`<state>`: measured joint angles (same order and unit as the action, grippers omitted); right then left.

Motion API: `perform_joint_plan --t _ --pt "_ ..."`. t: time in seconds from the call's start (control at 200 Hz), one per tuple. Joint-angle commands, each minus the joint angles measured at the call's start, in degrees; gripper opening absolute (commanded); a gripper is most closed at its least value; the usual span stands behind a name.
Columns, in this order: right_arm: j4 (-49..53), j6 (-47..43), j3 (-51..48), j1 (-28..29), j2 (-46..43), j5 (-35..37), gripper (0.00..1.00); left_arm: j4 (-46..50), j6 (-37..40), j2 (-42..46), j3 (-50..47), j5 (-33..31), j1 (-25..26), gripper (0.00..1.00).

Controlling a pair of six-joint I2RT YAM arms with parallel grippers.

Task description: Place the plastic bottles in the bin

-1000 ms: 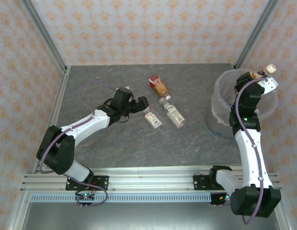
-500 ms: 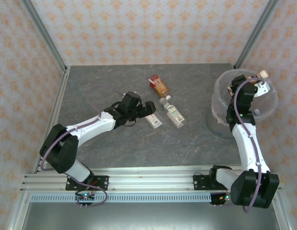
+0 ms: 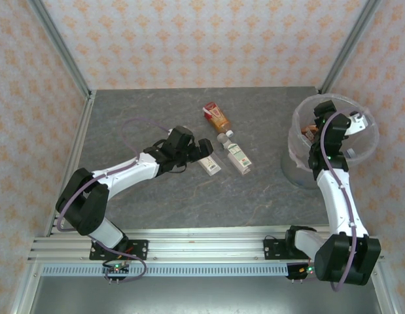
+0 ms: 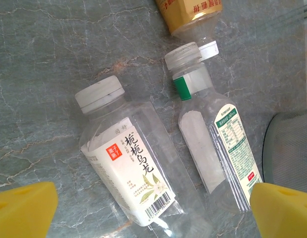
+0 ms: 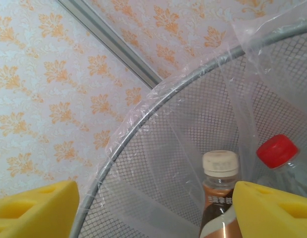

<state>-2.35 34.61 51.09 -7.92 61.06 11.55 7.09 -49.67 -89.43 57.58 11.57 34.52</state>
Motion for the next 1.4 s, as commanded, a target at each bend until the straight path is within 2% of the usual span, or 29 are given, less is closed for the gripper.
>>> perform_joint_plan --t 0.0,0.31,0.586,0.616,0.741,1.071,1.216,1.396 --pt "2.07 -0.99 0.39 -0.25 -1.64 0.58 0.82 0.28 -0.56 -1.23 0.38 -1.26 0.37 1.00" --pt "7.45 -2.29 4.86 -0.33 -2.56 -0.32 0.84 0.81 -0.81 -1.48 0.40 -1.74 0.37 1.00" --pt "7.45 -2.56 5.20 -0.31 -4.89 -2.58 0.95 0.85 -1.21 -2.56 0.92 -1.55 0.37 1.00" --pt "7.36 -2.62 5.22 -0.34 -4.96 -3.12 1.00 0.87 -1.17 -2.62 1.00 -1.50 0.37 1.00" --pt "6.83 -3.14 5.46 -0.27 -5.07 -5.46 0.99 1.54 -1.46 -2.78 1.30 -1.59 0.45 1.00" --pt "2.50 -7.77 6.27 2.47 -5.38 -19.91 0.99 15.26 -2.79 -8.23 9.84 -6.55 5.37 1.00" --pt "3.97 -12.67 7.76 5.94 -4.86 -21.45 0.99 19.01 -3.78 -11.68 13.94 -7.11 7.97 1.00" --pt "7.23 -14.25 9.80 8.09 -4.51 -23.42 0.99 22.83 -8.01 -13.96 16.61 -10.64 9.91 1.00"
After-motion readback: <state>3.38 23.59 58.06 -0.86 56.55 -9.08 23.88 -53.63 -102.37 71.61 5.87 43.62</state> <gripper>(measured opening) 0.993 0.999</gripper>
